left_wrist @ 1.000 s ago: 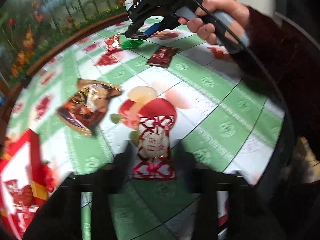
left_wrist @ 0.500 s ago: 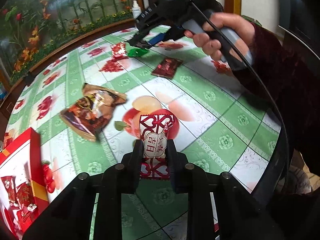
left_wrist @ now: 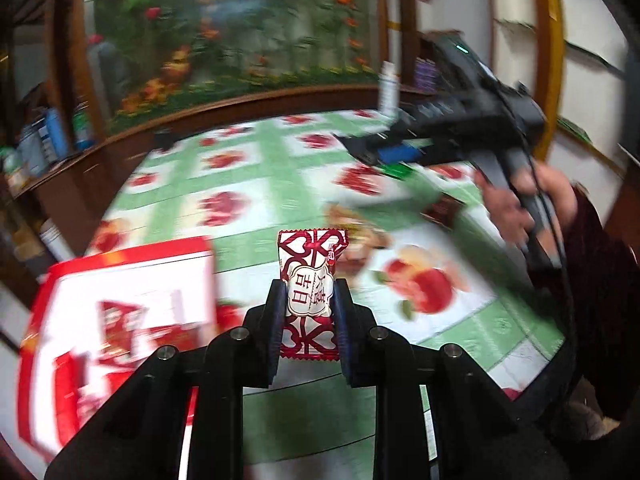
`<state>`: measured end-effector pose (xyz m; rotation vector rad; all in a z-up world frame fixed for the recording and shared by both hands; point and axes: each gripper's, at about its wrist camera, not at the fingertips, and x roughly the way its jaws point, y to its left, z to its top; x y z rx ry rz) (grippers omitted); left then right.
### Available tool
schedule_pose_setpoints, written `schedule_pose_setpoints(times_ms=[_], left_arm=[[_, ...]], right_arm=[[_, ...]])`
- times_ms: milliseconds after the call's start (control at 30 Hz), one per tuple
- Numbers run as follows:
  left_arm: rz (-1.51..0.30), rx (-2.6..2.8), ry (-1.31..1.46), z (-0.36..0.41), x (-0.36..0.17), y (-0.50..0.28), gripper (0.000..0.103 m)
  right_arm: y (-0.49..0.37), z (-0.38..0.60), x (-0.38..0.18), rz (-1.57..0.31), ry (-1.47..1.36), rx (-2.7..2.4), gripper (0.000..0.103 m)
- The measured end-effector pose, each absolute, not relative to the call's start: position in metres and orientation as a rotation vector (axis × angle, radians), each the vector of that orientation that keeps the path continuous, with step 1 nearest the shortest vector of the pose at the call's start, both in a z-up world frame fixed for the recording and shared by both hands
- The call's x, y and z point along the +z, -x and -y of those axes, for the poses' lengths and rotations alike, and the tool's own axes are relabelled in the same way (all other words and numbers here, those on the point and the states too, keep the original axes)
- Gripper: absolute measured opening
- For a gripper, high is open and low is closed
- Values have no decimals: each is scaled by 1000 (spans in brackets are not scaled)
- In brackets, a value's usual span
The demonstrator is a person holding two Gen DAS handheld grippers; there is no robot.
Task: Organize snacks
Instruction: 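Carry both packets into the gift box and open both tools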
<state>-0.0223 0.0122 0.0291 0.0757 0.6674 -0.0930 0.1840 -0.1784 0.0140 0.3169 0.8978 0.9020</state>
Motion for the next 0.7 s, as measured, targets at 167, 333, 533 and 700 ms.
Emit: schedule_pose_setpoints(times_ms=[167,333,533,700], left_arm=[[-656,50,-21,-64,31,36,21],[-643,160,35,-101,26,46,21],[-627,287,101,-133,17,46,21],[-608,382,160,-153,12,53,31]], right_arm=[[-152,111,13,-910,-272,1015,40],[-126,44,7,-932,-225,1098,39],[-109,-7,1,-941,-239,1185,42],[-102,-30,-4,-975,-250,1259,51]])
